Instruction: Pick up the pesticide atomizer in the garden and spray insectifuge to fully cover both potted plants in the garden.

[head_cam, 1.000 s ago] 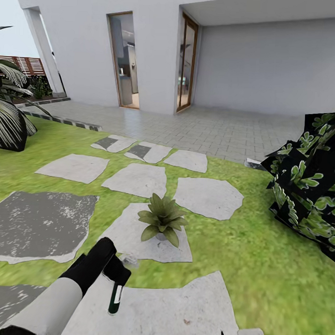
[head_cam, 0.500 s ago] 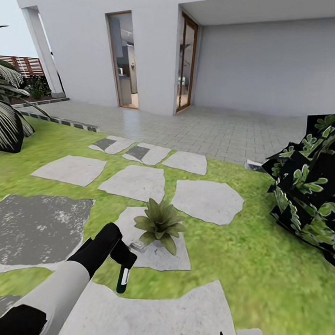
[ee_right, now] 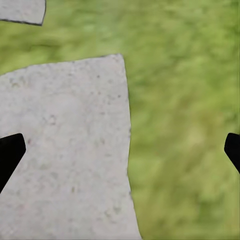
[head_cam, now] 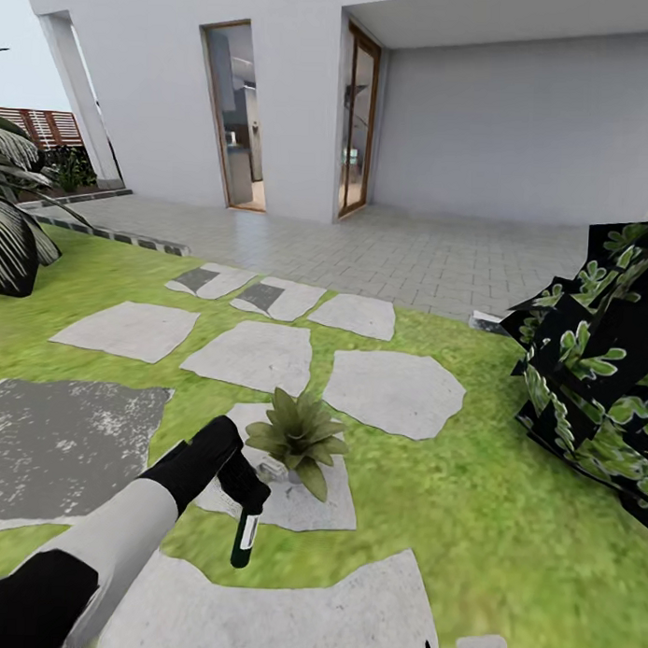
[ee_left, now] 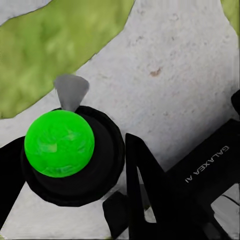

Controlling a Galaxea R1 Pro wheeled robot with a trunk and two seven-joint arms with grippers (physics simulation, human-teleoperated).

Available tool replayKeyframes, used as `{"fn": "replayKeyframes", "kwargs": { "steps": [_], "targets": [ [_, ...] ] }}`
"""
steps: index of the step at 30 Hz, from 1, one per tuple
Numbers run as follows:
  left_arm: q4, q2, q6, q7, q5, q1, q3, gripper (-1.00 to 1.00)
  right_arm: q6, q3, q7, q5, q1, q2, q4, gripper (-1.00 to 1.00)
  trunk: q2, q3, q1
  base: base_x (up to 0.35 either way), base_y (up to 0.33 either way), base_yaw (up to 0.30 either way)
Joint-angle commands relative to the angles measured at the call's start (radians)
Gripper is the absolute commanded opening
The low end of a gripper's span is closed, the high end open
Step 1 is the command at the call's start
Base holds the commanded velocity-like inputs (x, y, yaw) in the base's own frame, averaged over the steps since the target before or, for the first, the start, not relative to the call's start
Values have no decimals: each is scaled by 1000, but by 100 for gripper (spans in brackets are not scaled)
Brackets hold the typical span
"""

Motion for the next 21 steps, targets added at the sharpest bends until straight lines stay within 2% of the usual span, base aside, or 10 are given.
{"fn": "replayKeyframes", "kwargs": {
  "steps": [1,4,12,21],
  "targets": [
    [2,0,4,-17,-12,-5,-20,-100,-1,8,-10,4,-1,0,1,100,0,-1,0,0,0,0],
    [6,1,4,-26,-11,-10,-46,-100,-1,8,-10,4,0,0,1,100,0,-1,0,0,0,0],
    [6,2,4,-28,-12,-17,-48,-100,-1,8,-9,4,0,1,1,100,0,-1,0,24,0,0],
    [6,1,4,-28,-12,-26,-51,-100,-1,8,-9,5,-1,-1,1,100,0,-1,0,291,-34,0]
  ]
}}
